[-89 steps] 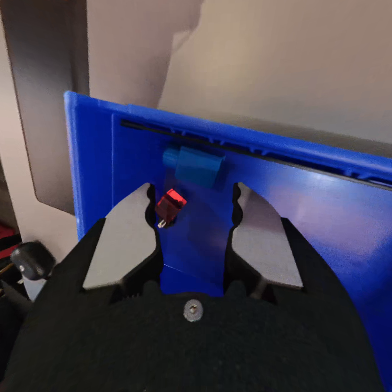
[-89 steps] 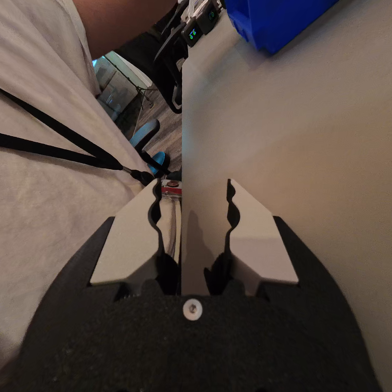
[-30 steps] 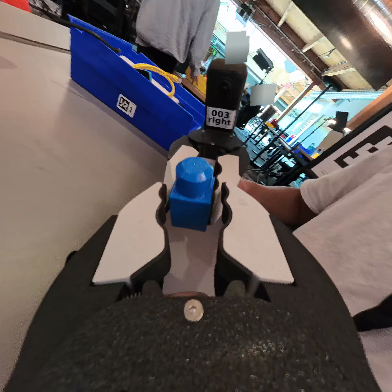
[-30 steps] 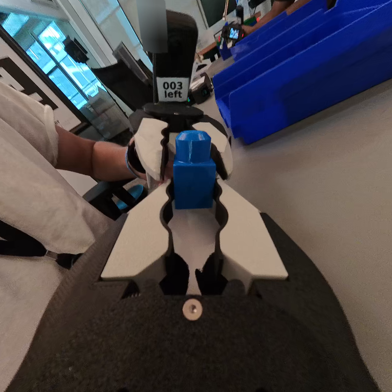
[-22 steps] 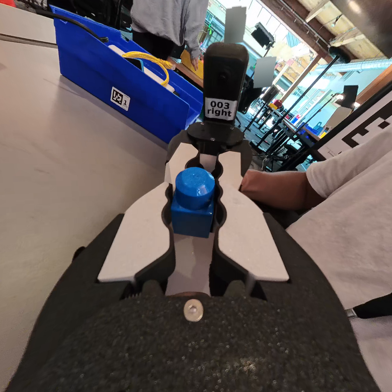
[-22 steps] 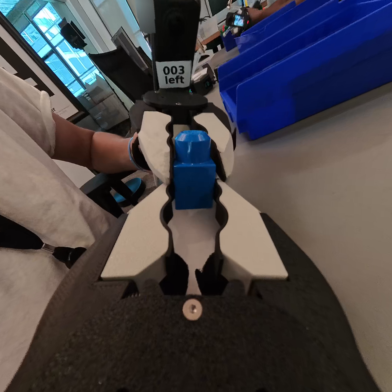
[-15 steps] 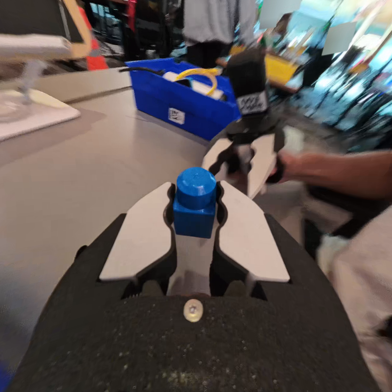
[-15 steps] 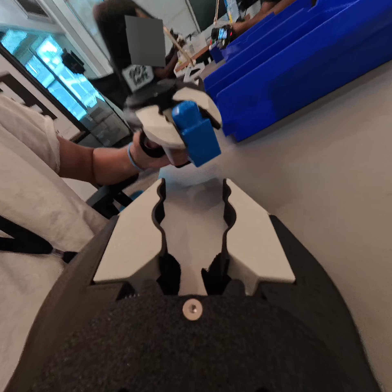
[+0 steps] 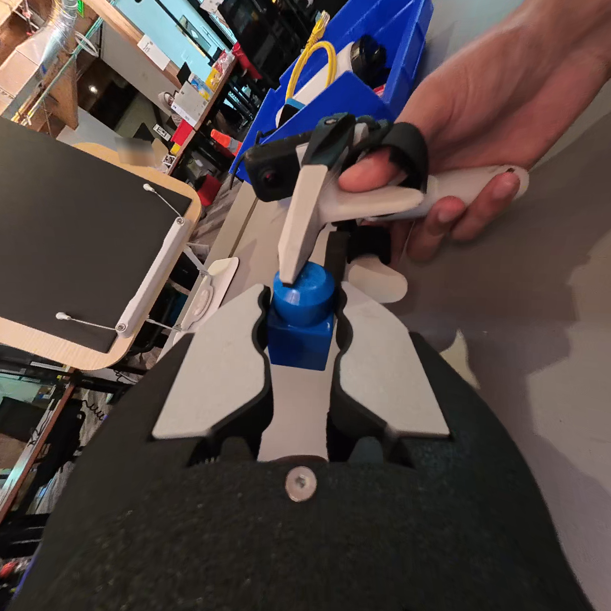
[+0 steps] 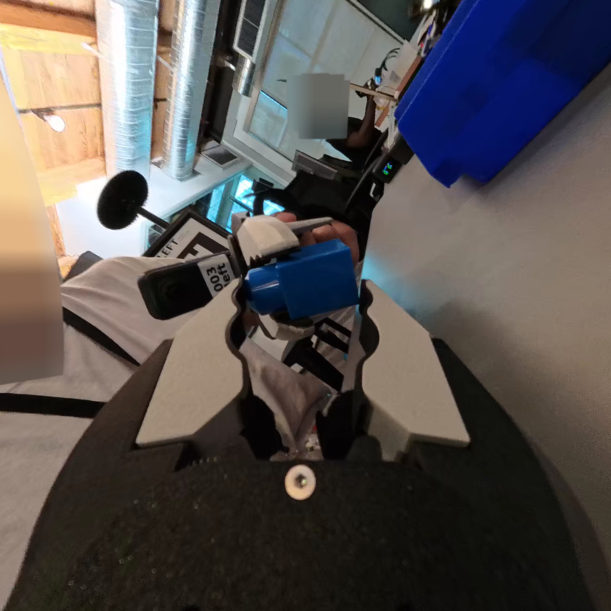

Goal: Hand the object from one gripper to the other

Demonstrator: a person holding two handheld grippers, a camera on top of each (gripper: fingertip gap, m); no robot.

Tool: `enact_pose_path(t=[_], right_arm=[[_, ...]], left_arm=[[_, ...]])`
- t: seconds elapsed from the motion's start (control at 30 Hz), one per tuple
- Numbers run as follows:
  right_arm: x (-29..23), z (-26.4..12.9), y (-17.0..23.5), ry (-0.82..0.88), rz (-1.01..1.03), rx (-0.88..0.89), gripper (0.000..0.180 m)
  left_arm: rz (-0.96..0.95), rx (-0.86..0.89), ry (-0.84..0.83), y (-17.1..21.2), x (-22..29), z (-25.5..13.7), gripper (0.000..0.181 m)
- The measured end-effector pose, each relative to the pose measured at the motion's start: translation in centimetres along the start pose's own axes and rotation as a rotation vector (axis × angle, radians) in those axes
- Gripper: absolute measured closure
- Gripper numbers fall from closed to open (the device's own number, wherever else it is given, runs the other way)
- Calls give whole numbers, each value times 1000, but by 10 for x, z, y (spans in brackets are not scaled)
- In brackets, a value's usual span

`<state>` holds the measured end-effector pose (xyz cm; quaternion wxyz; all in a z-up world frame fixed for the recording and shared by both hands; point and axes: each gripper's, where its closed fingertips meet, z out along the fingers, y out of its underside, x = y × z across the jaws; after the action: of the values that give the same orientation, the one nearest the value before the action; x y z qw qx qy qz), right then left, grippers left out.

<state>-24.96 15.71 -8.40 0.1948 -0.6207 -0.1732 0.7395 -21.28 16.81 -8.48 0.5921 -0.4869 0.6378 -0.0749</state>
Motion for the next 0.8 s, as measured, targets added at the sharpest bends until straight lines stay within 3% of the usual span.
enact_pose_path(t=[0.17,0.23,0.33,0.5,0.67,0.8], right_arm=[[17,-20,-13,157,-85,41,112],[32,-39,-23,321,-182,62,112],[46,-61,-30,629,-478,-17,112],[50,-52,-21,984,-931,-260,111],[38,-43,-31,1243,-1334,-381,111],[37,-32,-28,1331,-1564,-476,111]], left_arm=[[-54,-126,15,25,4,8,139],[-136,-127,42,30,4,8,135],[-456,-84,149,28,1,7,128],[-1040,21,407,18,-10,5,123],[-1287,-18,591,19,12,4,120],[-1425,27,652,16,16,6,124]])
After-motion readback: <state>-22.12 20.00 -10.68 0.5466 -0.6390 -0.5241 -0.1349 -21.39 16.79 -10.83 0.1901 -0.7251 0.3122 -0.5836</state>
